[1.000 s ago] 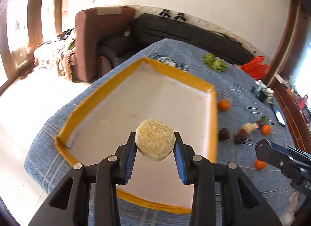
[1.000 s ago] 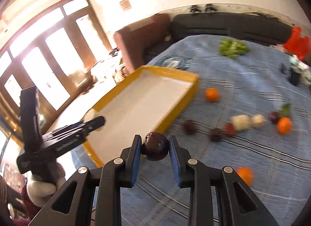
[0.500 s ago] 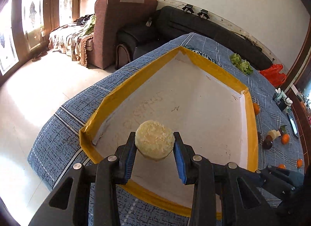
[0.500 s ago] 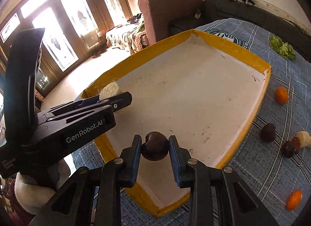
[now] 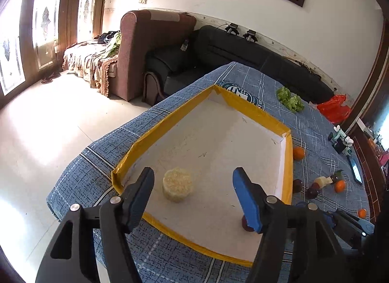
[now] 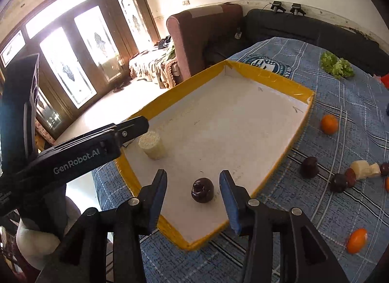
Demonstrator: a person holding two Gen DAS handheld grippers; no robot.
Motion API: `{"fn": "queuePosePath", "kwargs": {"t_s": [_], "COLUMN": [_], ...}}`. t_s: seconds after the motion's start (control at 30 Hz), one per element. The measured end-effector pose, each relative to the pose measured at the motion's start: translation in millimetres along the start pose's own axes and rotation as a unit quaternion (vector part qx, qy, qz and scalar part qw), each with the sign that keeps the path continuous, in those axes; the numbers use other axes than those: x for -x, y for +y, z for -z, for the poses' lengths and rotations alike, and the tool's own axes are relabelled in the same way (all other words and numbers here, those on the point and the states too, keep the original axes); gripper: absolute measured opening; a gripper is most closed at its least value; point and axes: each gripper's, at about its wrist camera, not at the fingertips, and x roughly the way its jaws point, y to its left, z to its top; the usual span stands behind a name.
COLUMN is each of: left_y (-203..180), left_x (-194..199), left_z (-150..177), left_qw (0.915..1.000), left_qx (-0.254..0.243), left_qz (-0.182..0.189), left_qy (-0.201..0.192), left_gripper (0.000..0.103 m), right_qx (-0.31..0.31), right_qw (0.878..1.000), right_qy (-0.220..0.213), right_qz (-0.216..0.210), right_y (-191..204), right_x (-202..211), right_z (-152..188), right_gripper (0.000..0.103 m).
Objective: Organize fruits
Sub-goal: 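Grasp a dark plum with left tool while right tool grasps a mandarin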
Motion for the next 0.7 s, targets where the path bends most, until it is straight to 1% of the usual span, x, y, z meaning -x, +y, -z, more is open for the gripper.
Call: {"fn": "queuePosePath", "kwargs": {"t_s": [0.07, 0.2, 0.3, 0.37, 0.43, 0.53, 0.63, 0.7], "left_y": [-6, -27, -45, -60, -75, -104, -125, -140], "left_x": [7, 22, 22, 18, 11, -2, -10, -16], "left_z": [0, 3, 6, 9, 14, 24, 33, 39], "left_qw": [1.0, 0.9993, 0.9986, 0.9978, 0.9965, 0.9923, 0.9876, 0.9835], "left_qx": [-0.005, -0.027, -0.038, -0.045, -0.057, -0.086, -0.113, -0.134], "left_qz": [0.004, 0.016, 0.033, 0.049, 0.061, 0.084, 0.099, 0.109], "left_qy": [-0.005, -0.018, -0.016, -0.008, 0.003, 0.029, 0.045, 0.054], "left_gripper": [0.071, 0.076, 0.077, 0.077, 0.077, 0.077, 0.077, 0.077], "right_qx": [-0.014, -0.056, -0.097, -0.126, -0.147, -0.157, -0.157, -0.152], "right_qw": [1.0, 0.996, 0.988, 0.983, 0.98, 0.978, 0.98, 0.981], "right_qy": [-0.017, -0.05, -0.058, -0.057, -0.053, -0.043, -0.031, -0.023], "right_qz": [0.011, 0.057, 0.101, 0.119, 0.127, 0.127, 0.12, 0.122], "right_y": [-17, -71, -117, -143, -163, -177, -180, -181], "right_x": [21, 67, 94, 106, 110, 103, 86, 73], "right_z": [2, 18, 35, 47, 57, 68, 72, 73], "right_gripper": [0.052, 0.061, 0.062, 0.062, 0.062, 0.062, 0.062, 0.062]}}
